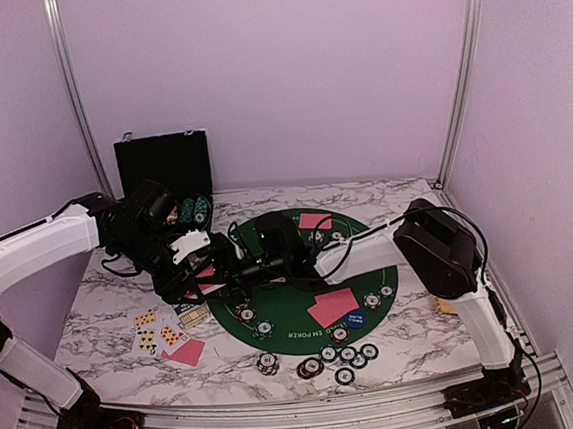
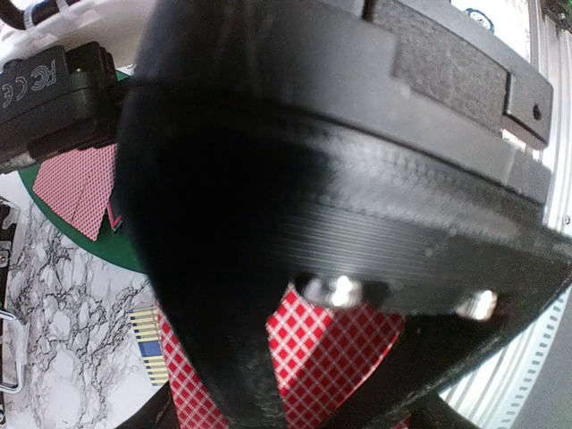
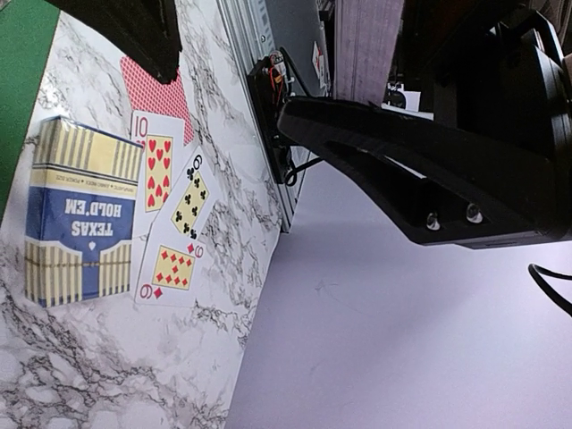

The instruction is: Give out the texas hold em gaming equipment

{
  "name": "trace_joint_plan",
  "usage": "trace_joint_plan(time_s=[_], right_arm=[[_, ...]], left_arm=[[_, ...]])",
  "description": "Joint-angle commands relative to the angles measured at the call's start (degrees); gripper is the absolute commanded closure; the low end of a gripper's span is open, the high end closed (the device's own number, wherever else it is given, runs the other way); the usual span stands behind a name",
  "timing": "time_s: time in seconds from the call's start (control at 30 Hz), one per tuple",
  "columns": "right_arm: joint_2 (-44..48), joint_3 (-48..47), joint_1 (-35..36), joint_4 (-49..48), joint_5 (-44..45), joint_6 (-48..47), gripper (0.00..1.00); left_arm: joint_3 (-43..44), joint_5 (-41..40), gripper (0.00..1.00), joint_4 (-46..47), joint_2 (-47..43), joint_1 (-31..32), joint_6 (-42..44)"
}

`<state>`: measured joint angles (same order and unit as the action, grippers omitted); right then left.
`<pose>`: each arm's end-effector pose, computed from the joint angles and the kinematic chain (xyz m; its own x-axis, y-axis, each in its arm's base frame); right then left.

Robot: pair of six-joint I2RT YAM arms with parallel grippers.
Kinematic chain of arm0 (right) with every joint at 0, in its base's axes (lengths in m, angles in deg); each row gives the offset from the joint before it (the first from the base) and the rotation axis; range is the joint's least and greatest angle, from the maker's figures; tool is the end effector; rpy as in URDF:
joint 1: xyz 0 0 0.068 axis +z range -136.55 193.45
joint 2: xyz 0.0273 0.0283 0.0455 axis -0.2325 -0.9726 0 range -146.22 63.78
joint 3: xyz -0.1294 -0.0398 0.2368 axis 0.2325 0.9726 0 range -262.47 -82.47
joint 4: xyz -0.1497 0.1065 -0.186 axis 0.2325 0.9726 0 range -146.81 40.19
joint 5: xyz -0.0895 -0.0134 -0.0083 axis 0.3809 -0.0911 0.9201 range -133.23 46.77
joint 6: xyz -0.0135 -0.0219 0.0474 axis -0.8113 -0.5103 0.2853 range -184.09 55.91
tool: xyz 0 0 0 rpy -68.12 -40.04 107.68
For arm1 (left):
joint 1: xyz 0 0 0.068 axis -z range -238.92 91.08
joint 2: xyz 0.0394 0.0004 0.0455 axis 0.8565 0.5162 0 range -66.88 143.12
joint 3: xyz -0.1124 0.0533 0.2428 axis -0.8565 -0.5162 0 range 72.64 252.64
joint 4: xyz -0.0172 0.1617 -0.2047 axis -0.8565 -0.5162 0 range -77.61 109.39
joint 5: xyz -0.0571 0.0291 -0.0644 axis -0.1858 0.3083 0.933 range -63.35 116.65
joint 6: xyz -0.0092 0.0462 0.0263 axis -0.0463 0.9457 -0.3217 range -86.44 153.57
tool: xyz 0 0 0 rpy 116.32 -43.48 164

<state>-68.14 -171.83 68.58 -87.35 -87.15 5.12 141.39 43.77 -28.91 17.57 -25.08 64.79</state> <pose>0.2740 0.4366 0.1677 -0.9574 -0.1962 -0.2121 -0.2361 0.1082 0.9657 0.2383 -0.1724 0.2707 -0.3069 0.8022 -0.5122 0.9338 0.3579 0.0011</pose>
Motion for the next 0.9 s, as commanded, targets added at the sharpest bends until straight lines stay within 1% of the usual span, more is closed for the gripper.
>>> trace_joint_plan(time_s=[0.0, 0.2, 0.5, 0.87], right_arm=[[-0.87, -2.36, 0.26, 1.02, -0.56, -0.62, 0.17], [-0.40, 0.10, -1.04, 2.58, -0.16, -1.18, 0.19], [2.88, 4.47, -3.15, 3.47, 0.24, -2.88, 0.23], [5.64, 7.34, -4.16, 3.09, -0.61, -3.40, 0.33]], left_arm=[[1.29, 0.81, 1.00, 0.04, -1.63, -0.10, 0.07], [1.18, 1.03, 1.00, 0.04, -1.82, -0.10, -0.02], [1.11, 1.04, 1.00, 0.04, -1.69, -0.10, -0.02], [0.93, 0.86, 1.00, 0.04, -1.78, -0.10, -0.07]])
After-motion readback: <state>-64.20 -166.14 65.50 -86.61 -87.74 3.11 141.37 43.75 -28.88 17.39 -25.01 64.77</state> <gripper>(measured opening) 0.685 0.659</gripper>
